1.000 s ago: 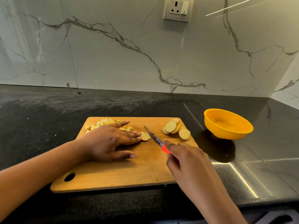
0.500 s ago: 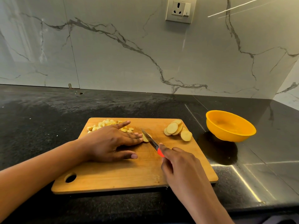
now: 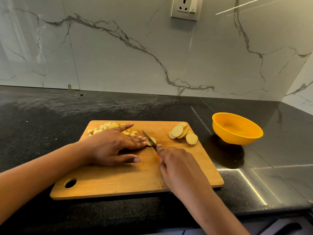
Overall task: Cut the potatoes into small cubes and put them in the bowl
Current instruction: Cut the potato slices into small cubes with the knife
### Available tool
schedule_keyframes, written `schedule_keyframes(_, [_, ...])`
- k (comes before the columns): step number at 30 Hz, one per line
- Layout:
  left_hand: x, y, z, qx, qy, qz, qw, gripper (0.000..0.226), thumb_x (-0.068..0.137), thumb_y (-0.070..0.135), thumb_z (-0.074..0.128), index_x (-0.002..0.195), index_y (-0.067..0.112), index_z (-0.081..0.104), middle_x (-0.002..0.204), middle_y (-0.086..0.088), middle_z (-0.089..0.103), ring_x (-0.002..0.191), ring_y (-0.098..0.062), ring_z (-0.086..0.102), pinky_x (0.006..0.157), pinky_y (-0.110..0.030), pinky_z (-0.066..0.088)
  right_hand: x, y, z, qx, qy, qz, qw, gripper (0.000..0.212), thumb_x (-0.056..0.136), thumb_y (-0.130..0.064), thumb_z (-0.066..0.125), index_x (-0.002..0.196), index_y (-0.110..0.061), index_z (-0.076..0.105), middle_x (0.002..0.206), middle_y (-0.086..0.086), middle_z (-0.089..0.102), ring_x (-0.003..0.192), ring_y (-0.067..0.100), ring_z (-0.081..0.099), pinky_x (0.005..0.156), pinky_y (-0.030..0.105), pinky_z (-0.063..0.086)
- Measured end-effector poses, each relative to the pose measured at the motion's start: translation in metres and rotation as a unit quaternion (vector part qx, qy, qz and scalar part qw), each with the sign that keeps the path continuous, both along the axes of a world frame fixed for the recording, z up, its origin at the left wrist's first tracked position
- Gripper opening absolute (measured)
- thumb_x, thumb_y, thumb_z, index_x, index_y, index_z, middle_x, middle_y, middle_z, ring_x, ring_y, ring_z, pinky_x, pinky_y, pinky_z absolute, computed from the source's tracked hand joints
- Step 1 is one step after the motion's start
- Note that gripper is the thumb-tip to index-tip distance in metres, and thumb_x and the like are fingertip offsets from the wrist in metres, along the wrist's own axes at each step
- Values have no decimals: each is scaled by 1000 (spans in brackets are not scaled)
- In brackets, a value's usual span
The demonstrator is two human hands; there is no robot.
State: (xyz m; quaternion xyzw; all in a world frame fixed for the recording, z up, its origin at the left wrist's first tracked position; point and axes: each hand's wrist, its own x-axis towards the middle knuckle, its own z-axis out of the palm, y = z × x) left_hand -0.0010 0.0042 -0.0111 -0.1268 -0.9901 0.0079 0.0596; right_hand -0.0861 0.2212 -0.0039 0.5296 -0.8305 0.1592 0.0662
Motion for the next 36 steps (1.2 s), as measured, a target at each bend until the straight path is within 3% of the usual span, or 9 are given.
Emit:
schedule_keyframes(8, [0,0,-1,-5,-1,3,1000,68,89,71,10,141,32,29,142,23,29,129,25,9,114,-23,-15,17,46,13,15,-10,7,1000,49,100,-28,35,148,-29,26,98,-8,48,83,10,43,57,16,28])
schedule_keyframes(13, [3,2,-2,-3,47,-1,999,60,94,65,16,139,30,35,141,20,35,134,15,18,115,-23,-13,25,69,29,-14,-4,10,1000,47,99,-34,37,146,-36,28,101,-13,51,85,5,45,67,16,36])
schedule_keyframes(17, [1,4,-3,-64,135,-20,989,47,98,53,30,129,28,55,134,13,51,130,-2,40,118,-44,9,3,52,33,-108,11,-49,993,44,98,-30,44,142,-34,39,104,-11,63,81,4,51,63,15,37])
schedule_keyframes(20, [-4,0,2,-23,166,-12,986,40,94,48,40,121,29,62,126,12,60,122,-2,49,112,-52,15,-27,17,24,-154,16,-96,983,42,97,-24,48,139,-25,46,100,-1,68,77,6,53,60,15,36])
schedule_keyframes(22, [-11,-5,11,21,136,3,990,33,93,37,50,124,28,58,128,10,58,123,-1,47,114,-49,14,-40,-3,18,-194,-3,-108,975,41,97,-21,50,138,-21,48,100,2,68,78,8,57,65,19,44])
schedule_keyframes(24, [-21,-8,23,66,33,35,997,43,93,22,57,131,35,44,137,12,50,128,2,37,118,-41,5,-47,-16,12,-220,-27,-112,969,42,96,-20,51,138,-19,48,102,3,68,84,11,60,75,27,50])
schedule_keyframes(28, [-43,-6,36,63,-85,54,993,54,93,17,58,132,46,35,137,12,50,127,1,37,116,-32,3,-57,-17,2,-224,-46,-122,966,42,96,-20,52,137,-20,48,105,2,67,86,9,59,77,26,51])
schedule_keyframes(33, [-54,-4,39,-20,-86,29,996,42,93,23,56,133,36,48,133,12,54,124,-5,43,115,-25,5,-63,-8,0,-222,-54,-129,965,41,97,-22,51,137,-20,49,109,0,68,81,1,51,68,15,36])
schedule_keyframes(36, [-51,-5,34,-36,-49,24,998,37,94,30,54,130,38,52,128,12,58,119,-3,46,114,-24,3,-60,-10,-1,-220,-56,-122,966,41,97,-22,51,138,-21,47,113,-1,66,90,6,59,74,17,43])
